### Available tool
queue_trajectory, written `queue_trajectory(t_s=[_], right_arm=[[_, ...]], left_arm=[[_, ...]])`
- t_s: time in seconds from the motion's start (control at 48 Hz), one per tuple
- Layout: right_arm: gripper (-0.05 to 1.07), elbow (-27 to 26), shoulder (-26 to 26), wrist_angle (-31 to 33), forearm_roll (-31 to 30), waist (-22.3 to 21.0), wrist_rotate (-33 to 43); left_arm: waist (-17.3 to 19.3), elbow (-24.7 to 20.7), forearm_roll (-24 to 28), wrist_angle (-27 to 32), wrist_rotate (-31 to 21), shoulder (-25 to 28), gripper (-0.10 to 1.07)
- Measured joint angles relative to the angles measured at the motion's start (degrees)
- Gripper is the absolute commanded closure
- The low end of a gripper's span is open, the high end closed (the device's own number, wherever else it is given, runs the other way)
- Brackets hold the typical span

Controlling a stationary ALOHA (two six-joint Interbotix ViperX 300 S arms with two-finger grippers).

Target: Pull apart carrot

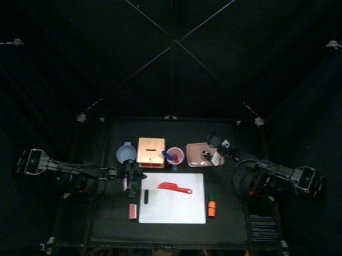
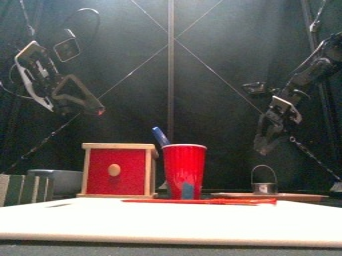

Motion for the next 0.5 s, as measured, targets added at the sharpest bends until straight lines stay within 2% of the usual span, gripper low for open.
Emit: queue_trajectory(t_s=[0.25, 0.5], right_arm=[[-0.01, 1.1, -4.0, 2.4, 4.0, 2.8, 0.2], [-0.01, 2.6, -10.5, 15.9, 16.9, 9.8, 0.3]], left_arm=[[-0.1, -0.2, 0.0, -0.1, 0.0, -0.1, 0.85], [-0.1, -0.2, 0.0, 0.0, 0.0, -0.1, 0.85]])
